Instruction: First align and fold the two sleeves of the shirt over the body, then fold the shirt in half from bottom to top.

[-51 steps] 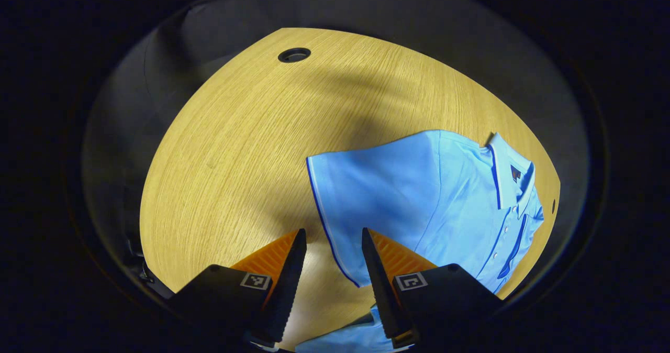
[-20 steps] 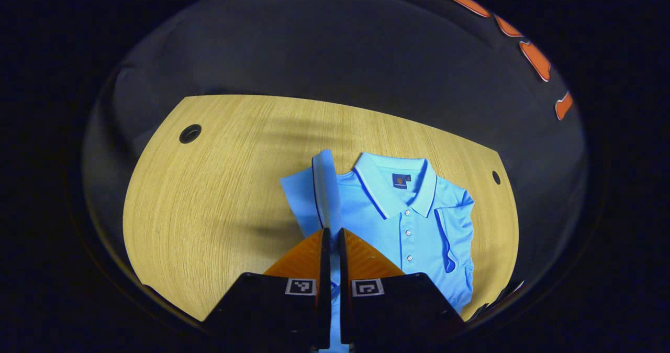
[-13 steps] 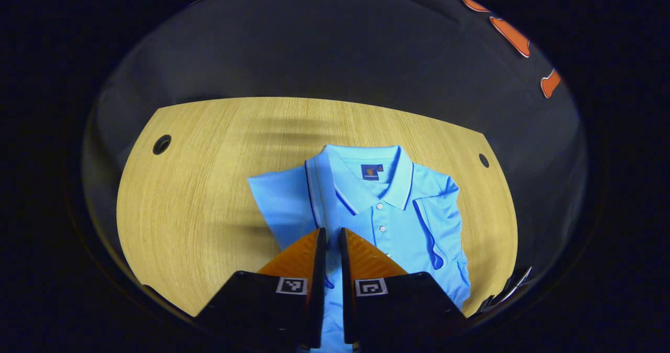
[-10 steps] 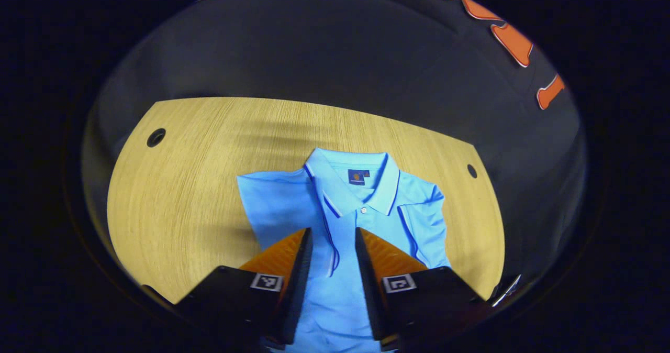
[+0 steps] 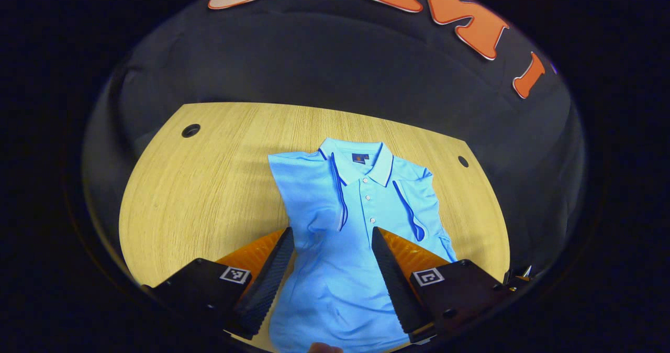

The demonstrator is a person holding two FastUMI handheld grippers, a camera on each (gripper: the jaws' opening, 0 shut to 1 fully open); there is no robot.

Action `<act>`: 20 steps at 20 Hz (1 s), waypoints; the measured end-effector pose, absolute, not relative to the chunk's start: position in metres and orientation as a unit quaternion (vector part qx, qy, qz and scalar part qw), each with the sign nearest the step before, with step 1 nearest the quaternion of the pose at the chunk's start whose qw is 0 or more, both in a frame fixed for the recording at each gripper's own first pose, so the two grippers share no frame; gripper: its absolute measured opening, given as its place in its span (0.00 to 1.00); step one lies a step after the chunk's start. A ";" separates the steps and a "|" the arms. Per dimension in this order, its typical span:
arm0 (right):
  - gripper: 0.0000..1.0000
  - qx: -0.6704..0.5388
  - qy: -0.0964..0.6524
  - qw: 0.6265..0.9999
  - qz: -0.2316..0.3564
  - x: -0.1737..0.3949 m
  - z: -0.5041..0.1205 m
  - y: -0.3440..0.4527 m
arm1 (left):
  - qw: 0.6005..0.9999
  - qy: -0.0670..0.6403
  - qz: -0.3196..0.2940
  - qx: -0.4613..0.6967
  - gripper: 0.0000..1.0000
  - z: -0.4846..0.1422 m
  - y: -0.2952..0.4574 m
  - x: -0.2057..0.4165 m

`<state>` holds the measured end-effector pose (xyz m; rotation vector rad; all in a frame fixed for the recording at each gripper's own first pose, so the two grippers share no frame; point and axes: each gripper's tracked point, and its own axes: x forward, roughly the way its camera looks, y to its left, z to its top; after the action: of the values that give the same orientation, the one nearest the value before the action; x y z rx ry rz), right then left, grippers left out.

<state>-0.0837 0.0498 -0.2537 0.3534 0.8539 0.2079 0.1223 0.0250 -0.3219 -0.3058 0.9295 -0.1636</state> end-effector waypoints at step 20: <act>0.99 0.068 0.470 0.860 0.188 -0.157 -0.337 0.066 | 0.858 0.501 -0.023 -0.106 1.00 -0.361 0.046 -0.121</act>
<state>-0.1572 0.0663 -0.3370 0.1420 0.9858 0.3944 -0.1212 0.0462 -0.3611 -0.2220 1.0532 -0.0478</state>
